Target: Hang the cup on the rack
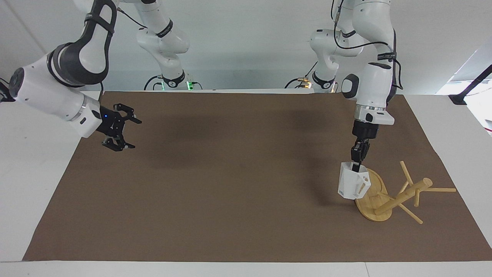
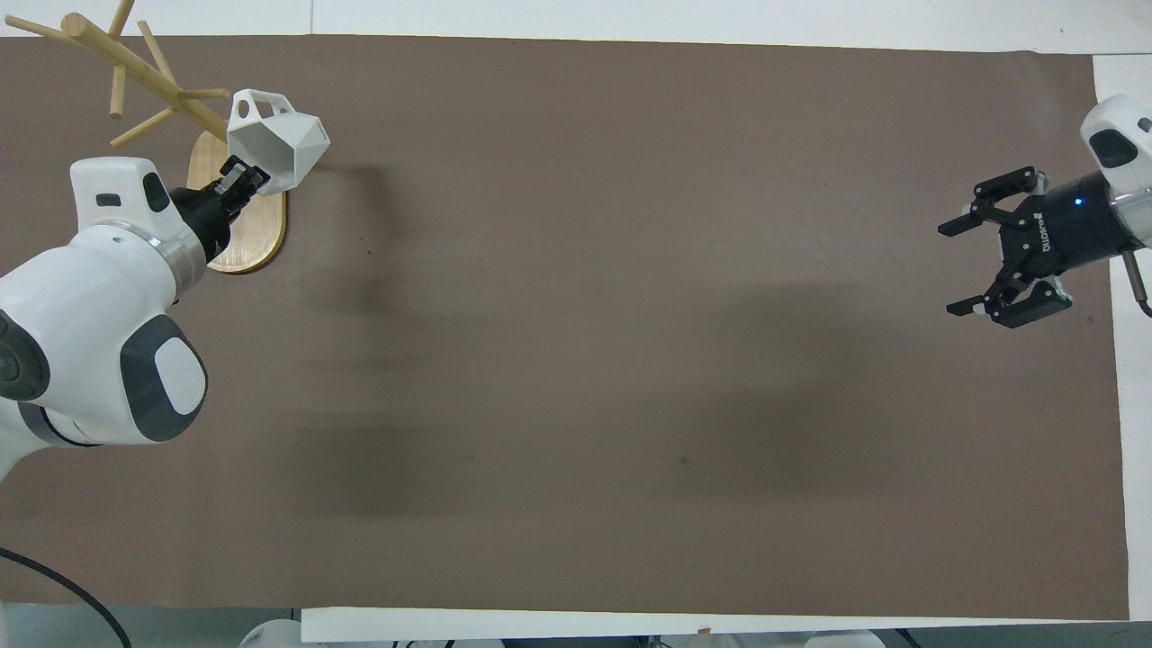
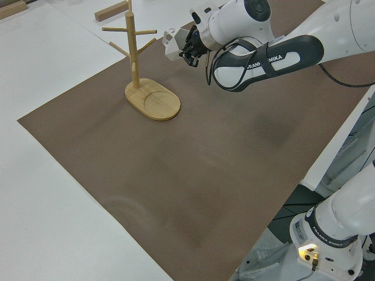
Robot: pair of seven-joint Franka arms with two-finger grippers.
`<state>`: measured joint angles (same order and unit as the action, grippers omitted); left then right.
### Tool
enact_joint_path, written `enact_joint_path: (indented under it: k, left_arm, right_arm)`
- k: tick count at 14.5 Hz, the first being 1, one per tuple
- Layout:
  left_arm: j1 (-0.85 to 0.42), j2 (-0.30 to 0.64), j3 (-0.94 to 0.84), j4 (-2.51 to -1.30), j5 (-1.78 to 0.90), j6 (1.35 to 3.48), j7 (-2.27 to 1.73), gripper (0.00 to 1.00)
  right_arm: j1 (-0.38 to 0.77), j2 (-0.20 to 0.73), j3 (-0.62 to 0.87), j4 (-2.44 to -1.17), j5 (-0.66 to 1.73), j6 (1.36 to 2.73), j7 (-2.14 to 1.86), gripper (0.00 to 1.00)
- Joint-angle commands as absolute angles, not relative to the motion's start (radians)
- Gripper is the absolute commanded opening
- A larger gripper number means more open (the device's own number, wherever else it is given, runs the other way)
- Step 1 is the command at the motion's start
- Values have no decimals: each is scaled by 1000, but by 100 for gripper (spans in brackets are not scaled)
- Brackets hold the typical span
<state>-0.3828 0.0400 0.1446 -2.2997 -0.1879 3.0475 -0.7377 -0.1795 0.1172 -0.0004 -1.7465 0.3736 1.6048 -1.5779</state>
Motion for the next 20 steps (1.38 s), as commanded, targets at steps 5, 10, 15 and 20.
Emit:
enact_joint_path:
  k: [5, 10, 15, 20]
  left_arm:
    - [-328, 97, 126, -2226, -218, 3019, -712, 0]
    - [-336, 107, 126, -2203, -325, 2959, -712, 0]
    - [-327, 107, 127, -2203, -342, 2959, -712, 0]
    - [-299, 109, 127, -2201, -353, 2959, -710, 0]
  right_arm:
    - [-88, 38, 6, -1640, 178, 1498, -1027, 100]
    - [-86, 28, 6, -1510, 91, 1359, -460, 100]
    - [-78, 15, 20, -1457, 15, 1270, -104, 100]
    - [20, -11, -31, -1477, 3, 1256, 37, 100]
